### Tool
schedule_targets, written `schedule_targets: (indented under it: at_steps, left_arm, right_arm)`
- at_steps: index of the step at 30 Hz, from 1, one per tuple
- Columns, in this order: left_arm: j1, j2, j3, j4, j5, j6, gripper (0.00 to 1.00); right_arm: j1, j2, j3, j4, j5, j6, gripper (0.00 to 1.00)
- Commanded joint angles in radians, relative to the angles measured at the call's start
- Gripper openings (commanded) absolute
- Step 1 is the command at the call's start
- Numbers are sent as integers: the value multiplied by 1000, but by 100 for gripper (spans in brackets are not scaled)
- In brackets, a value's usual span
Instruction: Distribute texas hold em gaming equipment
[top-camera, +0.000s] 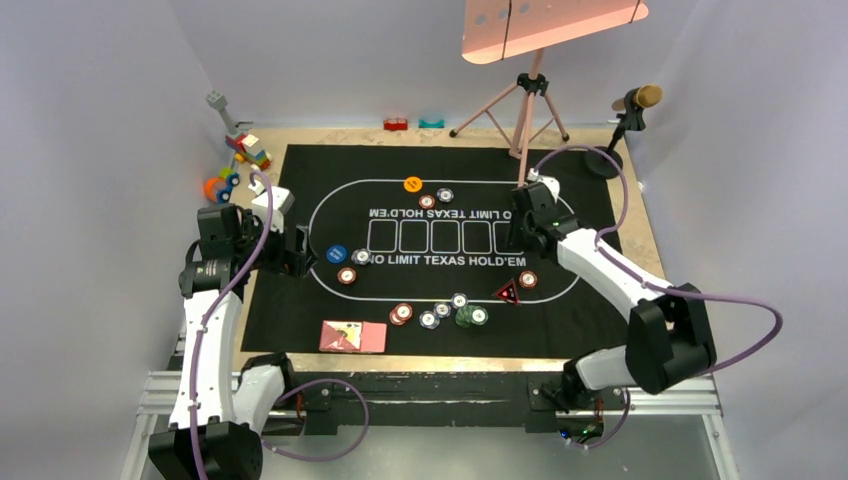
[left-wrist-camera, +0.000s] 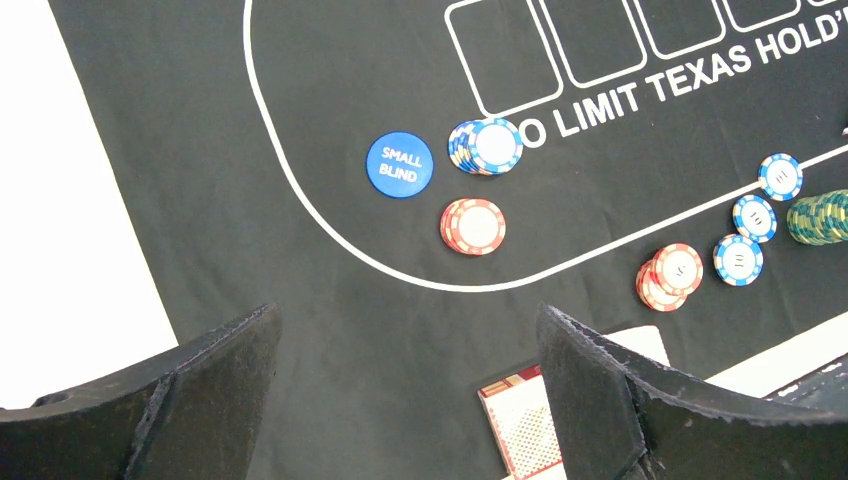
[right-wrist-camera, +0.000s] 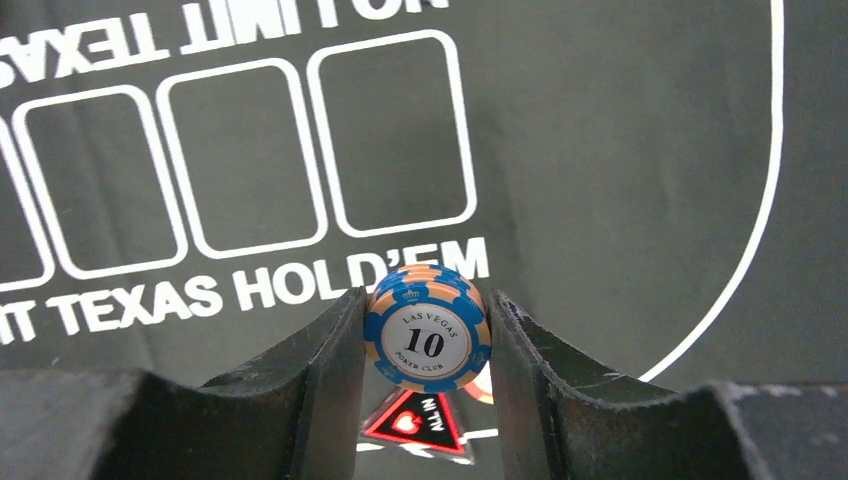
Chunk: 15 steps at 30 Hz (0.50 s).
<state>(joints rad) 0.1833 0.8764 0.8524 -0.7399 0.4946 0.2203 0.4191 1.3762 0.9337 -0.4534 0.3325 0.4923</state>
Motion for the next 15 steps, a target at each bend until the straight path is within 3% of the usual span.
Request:
schedule_targets:
  at_steps: [1, 11, 13, 15]
  left_arm:
    - [9, -7, -5, 34, 25, 15, 100]
    - [10, -8, -6, 35, 28, 15, 100]
    - [9, -7, -6, 36, 30, 16, 100]
    - [9, -3, -6, 34, 31, 16, 100]
  right_arm:
    - [-87, 32, -3, -12, 26, 43, 0]
    - [-197, 136, -32, 1, 7, 114, 0]
    - [-199, 155, -32, -3, 14, 115, 10]
    - [-204, 172, -34, -3, 8, 115, 32]
